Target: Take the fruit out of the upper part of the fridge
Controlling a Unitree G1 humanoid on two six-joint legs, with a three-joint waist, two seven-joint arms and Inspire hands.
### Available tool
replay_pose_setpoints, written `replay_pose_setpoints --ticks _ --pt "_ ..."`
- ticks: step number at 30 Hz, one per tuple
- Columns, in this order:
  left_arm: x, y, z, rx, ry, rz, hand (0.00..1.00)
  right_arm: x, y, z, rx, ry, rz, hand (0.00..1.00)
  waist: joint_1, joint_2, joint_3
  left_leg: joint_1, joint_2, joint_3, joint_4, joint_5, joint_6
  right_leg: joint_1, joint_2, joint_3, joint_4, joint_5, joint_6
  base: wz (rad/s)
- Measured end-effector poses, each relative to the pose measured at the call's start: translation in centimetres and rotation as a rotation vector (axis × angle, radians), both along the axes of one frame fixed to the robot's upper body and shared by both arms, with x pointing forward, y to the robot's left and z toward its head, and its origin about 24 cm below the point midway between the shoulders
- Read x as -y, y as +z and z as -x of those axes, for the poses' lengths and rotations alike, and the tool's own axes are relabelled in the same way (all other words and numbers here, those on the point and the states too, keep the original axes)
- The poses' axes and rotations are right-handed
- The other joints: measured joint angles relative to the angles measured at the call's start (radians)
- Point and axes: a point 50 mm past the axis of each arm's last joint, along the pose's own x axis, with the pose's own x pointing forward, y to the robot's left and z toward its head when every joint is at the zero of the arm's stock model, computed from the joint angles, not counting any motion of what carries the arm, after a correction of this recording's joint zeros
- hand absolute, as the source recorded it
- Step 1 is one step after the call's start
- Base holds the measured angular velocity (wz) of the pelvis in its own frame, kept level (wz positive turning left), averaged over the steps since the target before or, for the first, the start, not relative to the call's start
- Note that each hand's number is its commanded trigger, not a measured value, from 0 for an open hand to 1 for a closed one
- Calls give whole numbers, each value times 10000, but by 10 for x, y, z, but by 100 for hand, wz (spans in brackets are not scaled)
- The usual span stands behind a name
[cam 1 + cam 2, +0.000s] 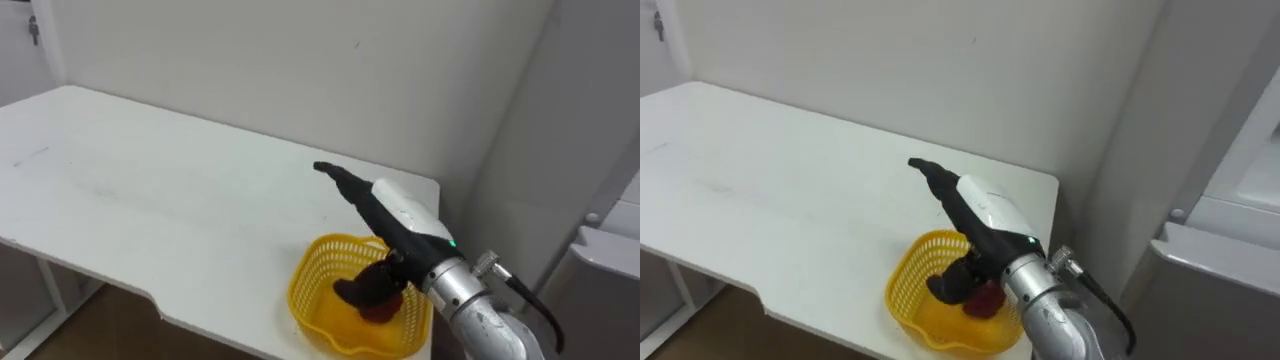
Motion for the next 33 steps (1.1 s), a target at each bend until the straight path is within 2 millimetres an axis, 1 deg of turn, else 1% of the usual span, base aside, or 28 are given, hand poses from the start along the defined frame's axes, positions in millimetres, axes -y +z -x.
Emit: replay_pose_setpoints --ticks 2,4,5,7,8,9,10,11,12,13,14,15,16,18,19,22,24,25,29,31,33 --pt "3 -1 2 -17 30 57 0 3 4 9 239 67 -331 0 12 38 9 46 39 222 -6 -7 5 -52 15 208 16 8 6 -27" --pt "6 -3 5 -1 65 88 0 6 5 17 326 92 -661 0 -245 152 1 57 63 266 -12 -16 18 -55 27 216 19 61 23 -13" --pt "9 -4 8 -3 85 144 0 10 5 22 396 49 -789 0 -327 252 -36 70 75 309 -52 -31 38 -52 32 251 14 87 35 -14" --pt "14 -7 17 -157 139 298 0 16 0 32 303 -97 -1225 0 -528 485 -136 230 88 485 -126 -33 45 7 42 457 11 125 52 -22" --pt "14 -7 19 -206 154 314 0 18 -1 33 277 -150 -1343 0 -568 519 -138 307 88 521 -148 -33 45 52 43 496 13 125 53 -19" --pt "15 -9 24 -324 187 333 0 21 -4 36 215 -296 -1539 0 -715 626 -150 391 92 575 -190 -33 46 119 51 581 19 125 53 -27" --pt "16 -9 26 -398 211 347 0 24 -7 38 101 -435 -1719 0 -803 724 -140 504 124 757 -280 -31 44 119 65 734 47 127 50 -30" --pt "16 -10 28 -418 224 346 0 26 -9 39 -1 -480 -1872 0 -836 750 -165 540 132 812 -302 -31 42 116 76 768 47 133 41 -32" --pt "16 -10 32 -410 243 297 0 30 -12 43 -119 -641 -2062 0 -988 819 -178 612 156 907 -331 -31 40 129 93 890 67 135 38 -26" --pt "17 -11 38 -446 260 298 0 33 -14 47 -159 -788 -2348 0 -1130 862 -212 653 172 977 -344 -36 36 125 114 1005 83 138 34 -22" --pt "17 -11 41 -493 278 315 0 35 -14 50 -145 -832 -2491 0 -1197 899 -214 663 178 997 -344 -41 32 118 122 1044 89 139 31 -16" --pt "19 -12 47 -602 339 304 0 35 -13 54 -77 -827 -2794 0 -1386 950 -202 672 179 1015 -349 -41 30 104 133 1103 109 141 28 -11" --pt "21 -14 52 -715 388 324 0 36 -12 60 33 -829 -2977 0 -1502 986 -180 685 182 1049 -349 -41 30 85 146 1181 134 141 28 -8" --pt "25 -15 57 -792 432 420 0 36 -7 67 318 -867 -3257 0 -1686 1007 -175 692 184 1076 -348 -44 30 64 159 1262 138 142 27 -9" --pt "27 -16 58 -828 443 506 0 39 -4 72 574 -956 -3515 0 -1720 1029 -167 692 190 1110 -343 -51 27 32 163 1295 147 141 26 -9" --pt "29 -16 62 -820 451 583 0 46 4 82 1225 -1202 -3971 0 -1942 1011 -182 663 196 1148 -328 -50 26 -73 165 1335 197 141 26 -5" --pt "30 -17 65 -806 458 616 0 51 6 88 1518 -1504 -4262 0 -2026 1019 -186 676 221 1262 -329 -59 32 -82 178 1417 204 141 26 -10" --pt "30 -17 69 -839 484 611 0 54 5 90 1579 -1712 -4494 0 -2155 1042 -191 666 227 1301 -334 -72 32 -85 180 1447 212 141 26 -11" --pt "33 -17 74 -912 534 649 0 63 3 93 1837 -2523 -4987 0 -2429 1169 -224 636 227 1403 -321 -93 39 -213 182 1574 273 140 27 -12" --pt "35 -18 74 -874 558 656 0 68 3 96 2033 -2929 -5135 0 -2464 1257 -262 679 233 1529 -366 -93 39 -232 178 1621 306 136 34 -13" --pt "37 -18 74 -841 569 661 0 71 4 96 2223 -3189 -5204 0 -2530 1337 -262 710 231 1579 -399 -91 39 -244 187 1726 305 131 38 -11"
